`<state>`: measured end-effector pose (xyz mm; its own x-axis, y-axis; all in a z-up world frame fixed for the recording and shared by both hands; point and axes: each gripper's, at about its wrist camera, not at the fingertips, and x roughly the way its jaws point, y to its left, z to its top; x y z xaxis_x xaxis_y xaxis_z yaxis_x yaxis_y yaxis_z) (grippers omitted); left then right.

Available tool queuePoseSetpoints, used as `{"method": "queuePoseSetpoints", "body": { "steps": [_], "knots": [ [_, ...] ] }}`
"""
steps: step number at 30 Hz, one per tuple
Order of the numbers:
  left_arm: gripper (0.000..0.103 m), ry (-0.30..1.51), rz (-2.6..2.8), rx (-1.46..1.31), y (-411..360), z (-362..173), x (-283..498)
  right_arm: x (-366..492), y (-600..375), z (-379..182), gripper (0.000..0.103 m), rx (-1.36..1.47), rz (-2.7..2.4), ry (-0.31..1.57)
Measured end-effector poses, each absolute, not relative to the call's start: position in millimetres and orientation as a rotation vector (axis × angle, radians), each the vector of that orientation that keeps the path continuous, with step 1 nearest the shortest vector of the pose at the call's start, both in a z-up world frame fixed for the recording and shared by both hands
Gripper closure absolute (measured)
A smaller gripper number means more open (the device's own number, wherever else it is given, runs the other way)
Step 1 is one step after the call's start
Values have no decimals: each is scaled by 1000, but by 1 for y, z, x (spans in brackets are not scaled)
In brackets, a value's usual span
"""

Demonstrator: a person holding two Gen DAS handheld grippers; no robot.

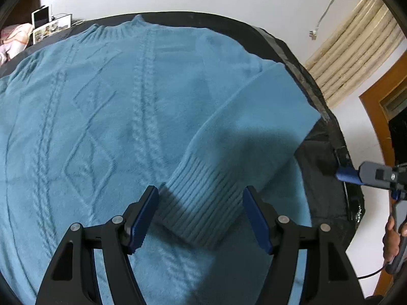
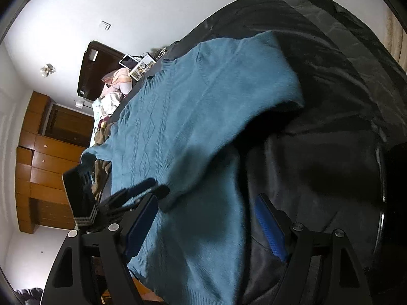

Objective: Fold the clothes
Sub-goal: 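Fold the held sleeve across the sweater body with the right tool, then grasp the other sleeve cuff with the left tool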

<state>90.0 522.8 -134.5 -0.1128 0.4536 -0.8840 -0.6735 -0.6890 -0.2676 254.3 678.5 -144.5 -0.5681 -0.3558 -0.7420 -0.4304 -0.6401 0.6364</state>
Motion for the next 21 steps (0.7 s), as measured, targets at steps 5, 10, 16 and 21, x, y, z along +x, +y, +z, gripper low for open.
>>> {"method": "queuePoseSetpoints", "body": {
  "steps": [5, 10, 16, 21],
  "knots": [
    [31, 327, 1906, -1371, 534, -137, 96, 259, 679, -145, 23, -1444, 2412, 1249],
    [51, 449, 1927, -1338, 542, -139, 101, 256, 670, -148, 23, -1483, 2418, 1157],
    [87, 412, 1920, -1362, 533, -137, 91, 254, 657, -152, 23, -1512, 2410, 1053],
    [95, 407, 1917, -1332, 530, -129, 92, 255, 652, -150, 23, -1486, 2396, 1012]
  ]
}}
